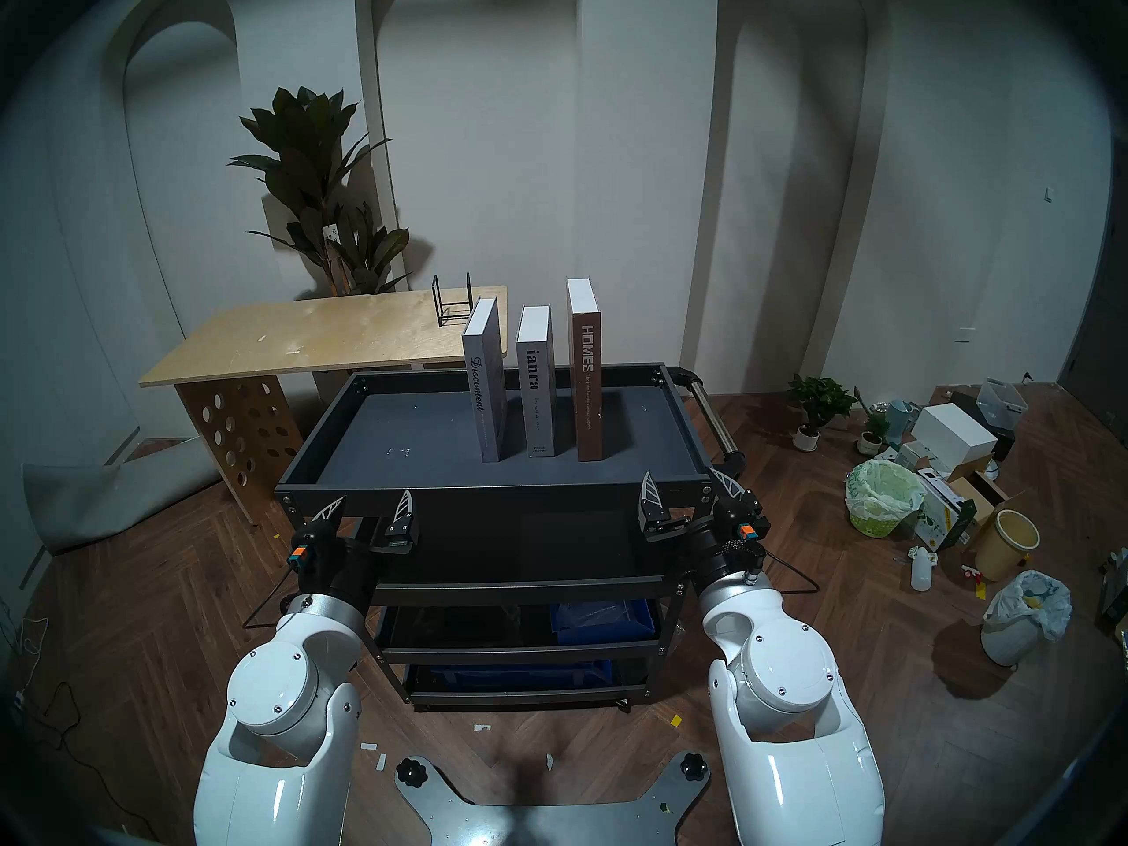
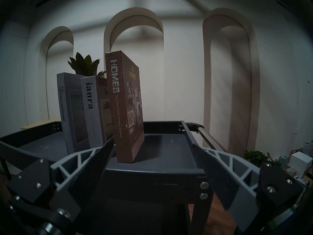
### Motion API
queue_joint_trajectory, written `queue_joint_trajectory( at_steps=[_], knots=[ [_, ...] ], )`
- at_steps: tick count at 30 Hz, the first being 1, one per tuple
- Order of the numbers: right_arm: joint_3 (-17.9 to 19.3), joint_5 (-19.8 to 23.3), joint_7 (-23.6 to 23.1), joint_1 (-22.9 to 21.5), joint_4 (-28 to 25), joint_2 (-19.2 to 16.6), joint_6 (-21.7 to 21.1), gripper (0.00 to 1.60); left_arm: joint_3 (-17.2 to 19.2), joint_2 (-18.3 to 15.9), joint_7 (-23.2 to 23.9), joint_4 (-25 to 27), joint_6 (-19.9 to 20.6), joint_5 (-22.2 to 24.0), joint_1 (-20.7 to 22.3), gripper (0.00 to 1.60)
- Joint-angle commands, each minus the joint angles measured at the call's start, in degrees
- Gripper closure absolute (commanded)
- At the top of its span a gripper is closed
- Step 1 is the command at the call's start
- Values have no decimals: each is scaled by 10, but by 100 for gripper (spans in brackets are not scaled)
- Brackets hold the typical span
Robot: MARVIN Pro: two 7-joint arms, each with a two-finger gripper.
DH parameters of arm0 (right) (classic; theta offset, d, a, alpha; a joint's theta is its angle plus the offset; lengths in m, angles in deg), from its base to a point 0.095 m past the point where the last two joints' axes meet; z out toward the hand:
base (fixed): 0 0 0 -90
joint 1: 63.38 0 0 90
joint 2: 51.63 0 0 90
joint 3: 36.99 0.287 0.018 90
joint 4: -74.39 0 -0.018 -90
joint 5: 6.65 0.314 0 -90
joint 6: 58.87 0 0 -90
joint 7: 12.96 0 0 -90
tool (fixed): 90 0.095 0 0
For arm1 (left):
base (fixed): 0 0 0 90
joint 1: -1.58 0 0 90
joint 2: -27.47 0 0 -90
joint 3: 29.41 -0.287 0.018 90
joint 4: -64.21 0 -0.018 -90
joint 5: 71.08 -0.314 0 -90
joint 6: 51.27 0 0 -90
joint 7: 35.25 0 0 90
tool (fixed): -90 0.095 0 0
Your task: Sort the books onto the shelf by size, largest to the left
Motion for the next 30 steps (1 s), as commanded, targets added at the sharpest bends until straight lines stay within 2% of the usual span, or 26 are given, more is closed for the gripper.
queue_joint_trajectory(
  at_steps=[1,8,22,30],
  knots=[
    [5,11,-1,-18,-18,4,5,0,-13,4,-6,11,-5,-7,34,0],
    [10,21,-3,-31,-17,7,10,0,-32,0,-15,6,2,-18,58,0],
    [6,30,-9,-76,-16,11,11,0,-43,-1,-31,-1,12,-25,73,0],
    [4,26,-6,-91,-8,9,2,0,-59,-4,-32,-11,36,-24,112,0]
  ],
)
